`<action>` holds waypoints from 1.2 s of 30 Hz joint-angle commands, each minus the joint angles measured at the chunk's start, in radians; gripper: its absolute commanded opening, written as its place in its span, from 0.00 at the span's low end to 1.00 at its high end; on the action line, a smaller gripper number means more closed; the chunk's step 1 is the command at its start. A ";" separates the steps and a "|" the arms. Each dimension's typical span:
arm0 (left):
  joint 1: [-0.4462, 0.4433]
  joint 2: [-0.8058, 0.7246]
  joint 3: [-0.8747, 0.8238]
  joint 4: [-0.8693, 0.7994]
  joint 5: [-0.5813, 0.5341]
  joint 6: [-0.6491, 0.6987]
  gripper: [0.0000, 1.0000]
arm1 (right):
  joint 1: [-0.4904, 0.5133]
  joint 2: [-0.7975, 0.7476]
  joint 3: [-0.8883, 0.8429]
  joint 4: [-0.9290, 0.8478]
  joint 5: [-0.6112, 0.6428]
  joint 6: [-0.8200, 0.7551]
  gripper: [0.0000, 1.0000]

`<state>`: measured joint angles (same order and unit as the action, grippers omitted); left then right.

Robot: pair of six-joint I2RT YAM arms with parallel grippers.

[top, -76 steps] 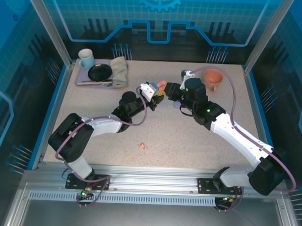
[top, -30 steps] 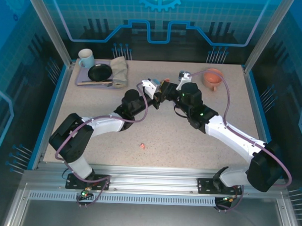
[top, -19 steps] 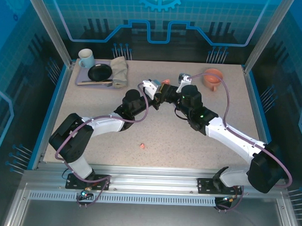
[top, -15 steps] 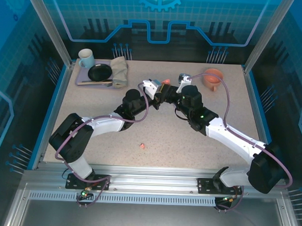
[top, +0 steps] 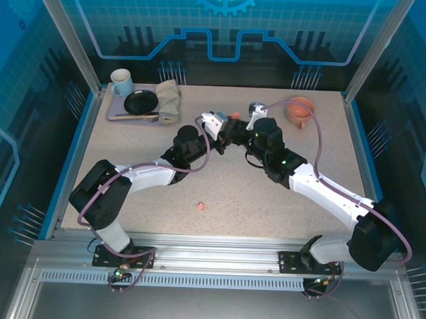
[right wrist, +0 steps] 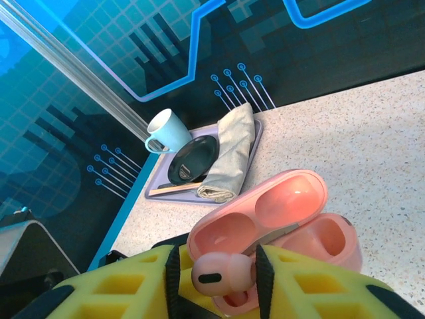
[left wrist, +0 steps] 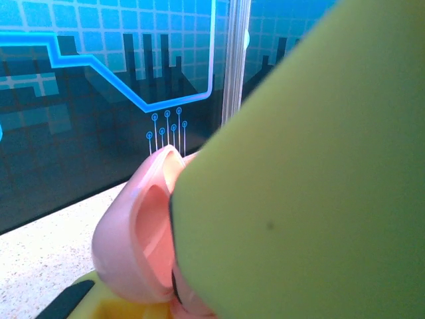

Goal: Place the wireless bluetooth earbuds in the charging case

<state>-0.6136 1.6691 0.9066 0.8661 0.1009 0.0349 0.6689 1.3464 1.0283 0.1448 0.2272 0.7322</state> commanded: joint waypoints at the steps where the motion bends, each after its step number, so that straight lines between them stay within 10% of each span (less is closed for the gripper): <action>1: -0.007 -0.031 0.004 0.068 -0.012 0.010 0.00 | 0.012 0.013 0.040 -0.070 -0.028 0.029 0.38; 36: 0.051 -0.120 -0.168 0.084 0.170 -0.017 0.00 | -0.093 -0.170 0.054 -0.321 -0.322 0.266 0.70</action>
<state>-0.5804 1.5749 0.7563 0.9115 0.2020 0.0414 0.5835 1.1995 1.0882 -0.1341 -0.0143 0.9352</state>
